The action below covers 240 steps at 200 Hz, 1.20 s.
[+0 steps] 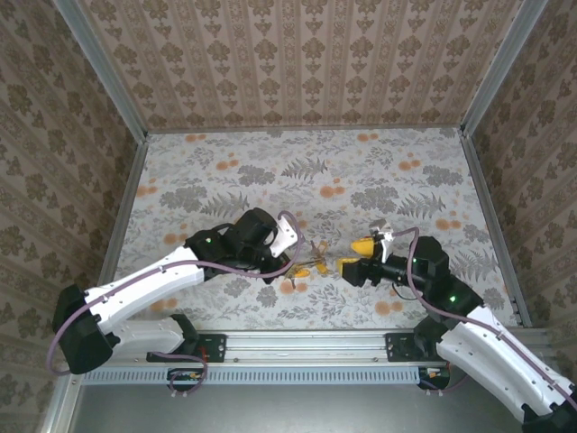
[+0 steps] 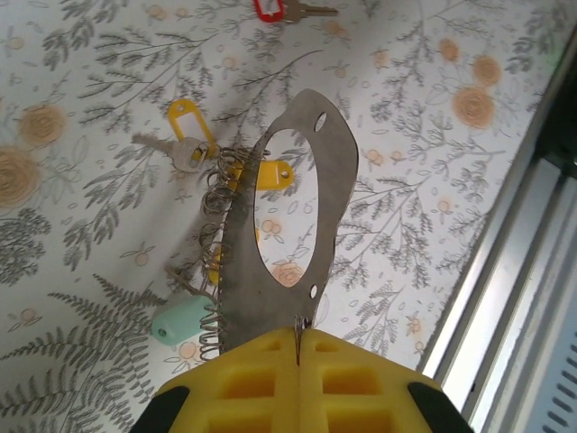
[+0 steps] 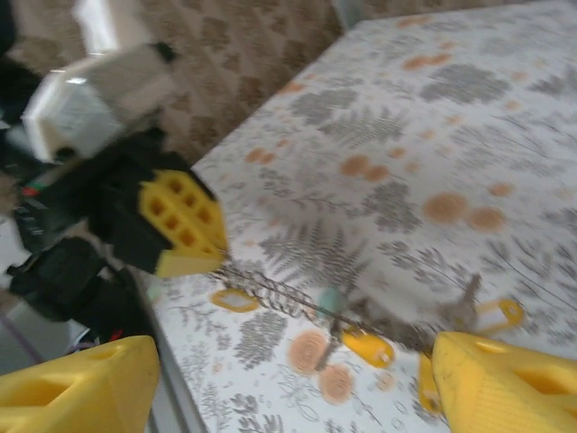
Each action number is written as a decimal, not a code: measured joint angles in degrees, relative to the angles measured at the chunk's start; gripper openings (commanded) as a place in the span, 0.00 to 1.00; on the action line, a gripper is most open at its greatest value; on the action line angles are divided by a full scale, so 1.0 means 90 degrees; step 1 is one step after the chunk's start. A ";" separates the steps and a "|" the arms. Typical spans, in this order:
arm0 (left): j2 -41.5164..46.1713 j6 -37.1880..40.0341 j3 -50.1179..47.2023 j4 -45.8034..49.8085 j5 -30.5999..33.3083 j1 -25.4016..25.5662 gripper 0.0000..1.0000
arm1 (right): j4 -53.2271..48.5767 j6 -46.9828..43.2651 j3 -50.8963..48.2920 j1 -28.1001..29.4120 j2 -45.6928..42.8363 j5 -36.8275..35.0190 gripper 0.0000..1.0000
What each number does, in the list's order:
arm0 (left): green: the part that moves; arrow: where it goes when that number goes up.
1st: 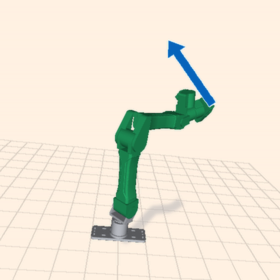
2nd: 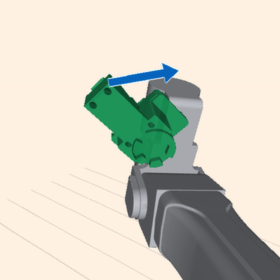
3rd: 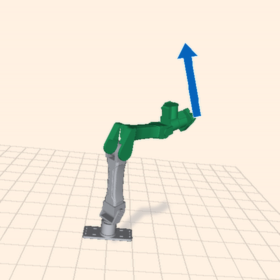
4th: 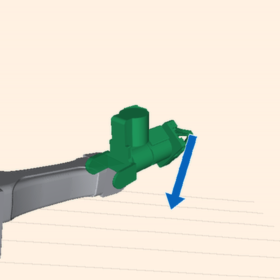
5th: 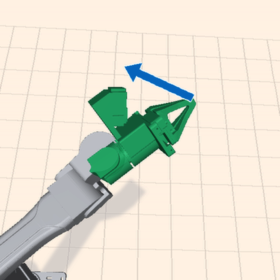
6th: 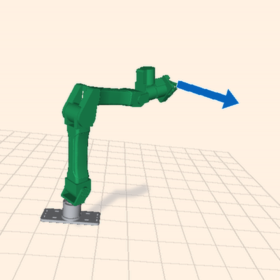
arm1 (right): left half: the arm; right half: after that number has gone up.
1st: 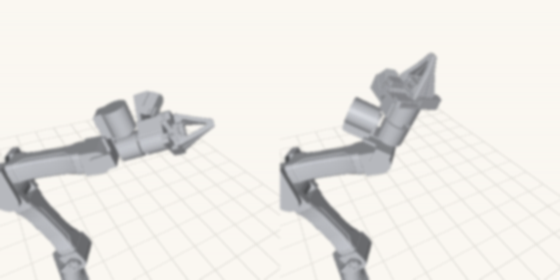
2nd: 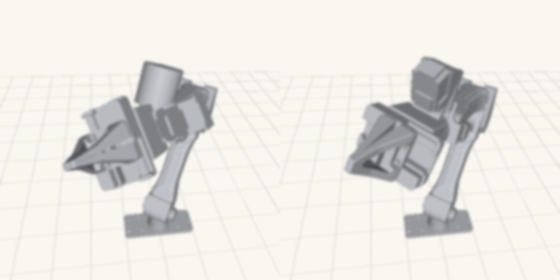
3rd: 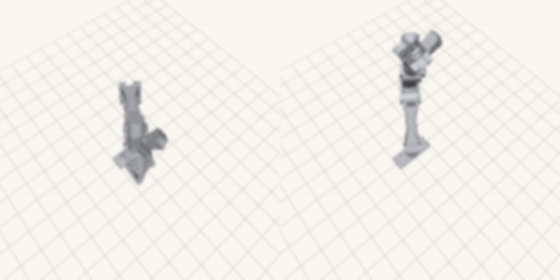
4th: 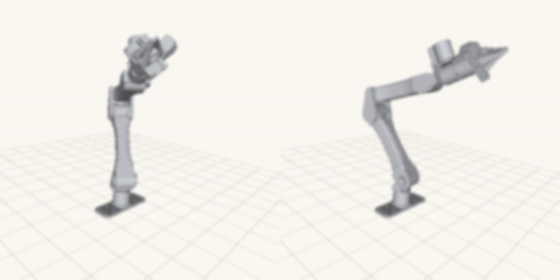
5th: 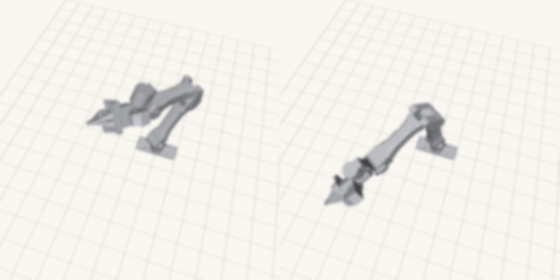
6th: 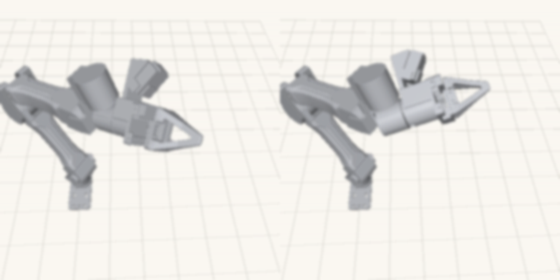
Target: Put the keys on the keyring
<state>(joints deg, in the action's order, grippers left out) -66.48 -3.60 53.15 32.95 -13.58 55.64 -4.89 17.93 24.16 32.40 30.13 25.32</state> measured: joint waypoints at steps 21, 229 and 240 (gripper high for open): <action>0.0002 0.0148 0.0002 0.0005 -0.0284 -0.0109 0.00 | 0.0053 -0.0393 0.0141 0.0415 0.0219 0.0027 0.87; 0.0622 0.0741 0.0136 0.0197 -0.1377 -0.0403 0.00 | 0.0233 -0.2647 0.1056 0.1870 0.3286 -0.0843 0.40; 0.0622 0.0741 0.0153 0.0194 -0.1379 -0.0403 0.00 | 0.0236 -0.2640 0.1061 0.1892 0.3354 -0.0831 0.26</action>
<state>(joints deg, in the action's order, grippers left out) -60.88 3.07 54.52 34.70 -26.00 52.01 -2.76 -5.82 33.71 49.43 60.31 17.85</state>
